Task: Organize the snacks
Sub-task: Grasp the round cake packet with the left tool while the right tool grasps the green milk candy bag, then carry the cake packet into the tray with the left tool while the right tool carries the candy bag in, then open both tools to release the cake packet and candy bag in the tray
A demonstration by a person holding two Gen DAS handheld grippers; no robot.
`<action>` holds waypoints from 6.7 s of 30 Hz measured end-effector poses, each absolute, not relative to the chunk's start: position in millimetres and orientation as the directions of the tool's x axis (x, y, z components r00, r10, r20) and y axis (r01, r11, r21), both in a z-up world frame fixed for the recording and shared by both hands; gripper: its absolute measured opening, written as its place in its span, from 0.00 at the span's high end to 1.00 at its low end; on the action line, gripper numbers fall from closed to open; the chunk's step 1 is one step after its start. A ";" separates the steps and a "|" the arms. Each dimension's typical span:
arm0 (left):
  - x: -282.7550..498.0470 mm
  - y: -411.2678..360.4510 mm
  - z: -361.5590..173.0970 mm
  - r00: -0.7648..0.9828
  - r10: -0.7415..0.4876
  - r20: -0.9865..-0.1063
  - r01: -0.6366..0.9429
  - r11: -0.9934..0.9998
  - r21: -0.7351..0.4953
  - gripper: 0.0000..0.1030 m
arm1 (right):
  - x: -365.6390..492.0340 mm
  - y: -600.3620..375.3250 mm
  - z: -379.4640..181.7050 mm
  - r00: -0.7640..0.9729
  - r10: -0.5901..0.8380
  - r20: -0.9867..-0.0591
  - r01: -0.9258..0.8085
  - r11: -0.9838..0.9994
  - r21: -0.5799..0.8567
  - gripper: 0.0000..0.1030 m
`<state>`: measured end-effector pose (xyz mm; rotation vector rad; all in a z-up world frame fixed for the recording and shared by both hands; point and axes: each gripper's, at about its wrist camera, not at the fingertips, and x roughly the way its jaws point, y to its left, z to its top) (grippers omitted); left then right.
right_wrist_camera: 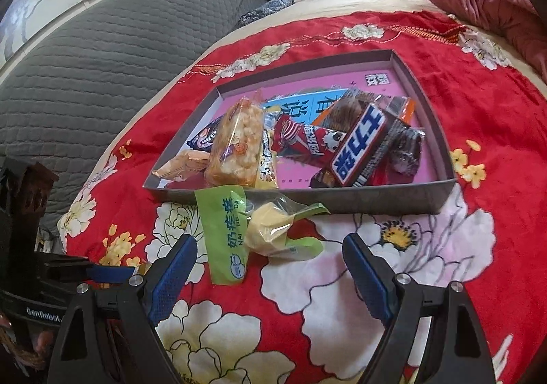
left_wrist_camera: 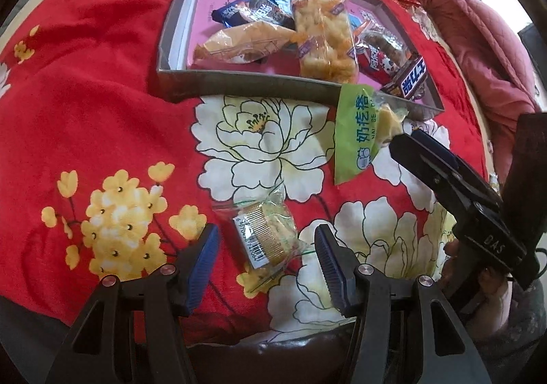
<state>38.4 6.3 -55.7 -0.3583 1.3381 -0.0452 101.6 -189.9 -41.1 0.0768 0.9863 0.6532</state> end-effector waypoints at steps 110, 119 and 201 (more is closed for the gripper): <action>148.5 19.1 -36.0 0.486 -0.042 -0.873 -0.224 0.960 -0.170 0.66 | 156.8 -200.1 -12.2 0.541 0.603 -0.586 -0.484 0.793 0.369 0.54; 150.6 17.4 -38.0 0.491 -0.033 -0.870 -0.216 0.964 -0.158 0.66 | 155.7 -186.1 -15.3 0.548 0.577 -0.606 -0.513 0.804 0.301 0.54; 148.2 14.1 -32.5 0.480 -0.028 -0.877 -0.209 0.967 -0.145 0.60 | 140.1 -174.3 -18.4 0.663 0.396 -0.635 -0.496 0.868 0.024 0.36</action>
